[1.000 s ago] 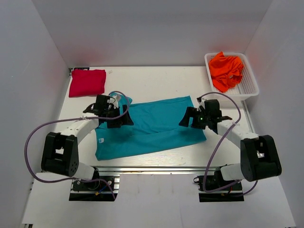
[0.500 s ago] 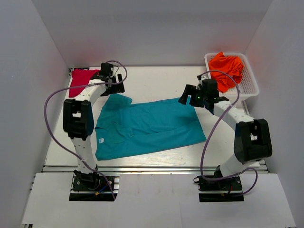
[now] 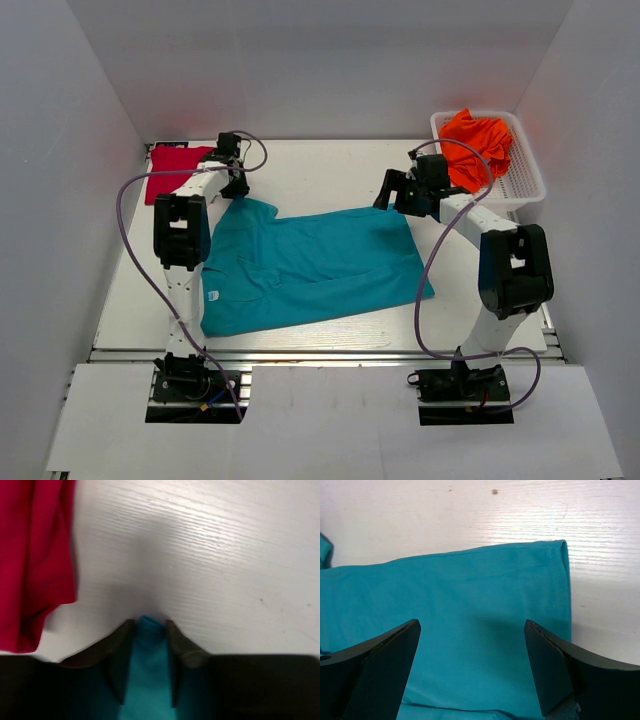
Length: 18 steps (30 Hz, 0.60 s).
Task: Fold and stack the t-shirts
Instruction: Fold the flattened tshirt in 1/3 of the way, then grap the side of the flattened tshirt furthest away from the robot with both arms
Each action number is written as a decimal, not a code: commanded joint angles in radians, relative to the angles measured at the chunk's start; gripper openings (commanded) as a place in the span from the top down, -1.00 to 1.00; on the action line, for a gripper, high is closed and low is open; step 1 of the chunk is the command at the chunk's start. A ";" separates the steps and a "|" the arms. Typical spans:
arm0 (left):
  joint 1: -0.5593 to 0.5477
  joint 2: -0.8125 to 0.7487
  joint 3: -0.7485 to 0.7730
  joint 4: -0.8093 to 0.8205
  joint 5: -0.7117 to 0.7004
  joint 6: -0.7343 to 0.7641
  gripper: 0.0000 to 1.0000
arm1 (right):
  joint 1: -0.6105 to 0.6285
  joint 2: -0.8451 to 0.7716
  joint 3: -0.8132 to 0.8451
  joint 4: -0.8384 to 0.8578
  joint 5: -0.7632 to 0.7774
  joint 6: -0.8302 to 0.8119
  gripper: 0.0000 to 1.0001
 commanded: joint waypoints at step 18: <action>-0.002 -0.070 -0.143 0.040 0.105 0.018 1.00 | 0.003 0.336 0.339 -0.096 0.285 -0.048 -0.80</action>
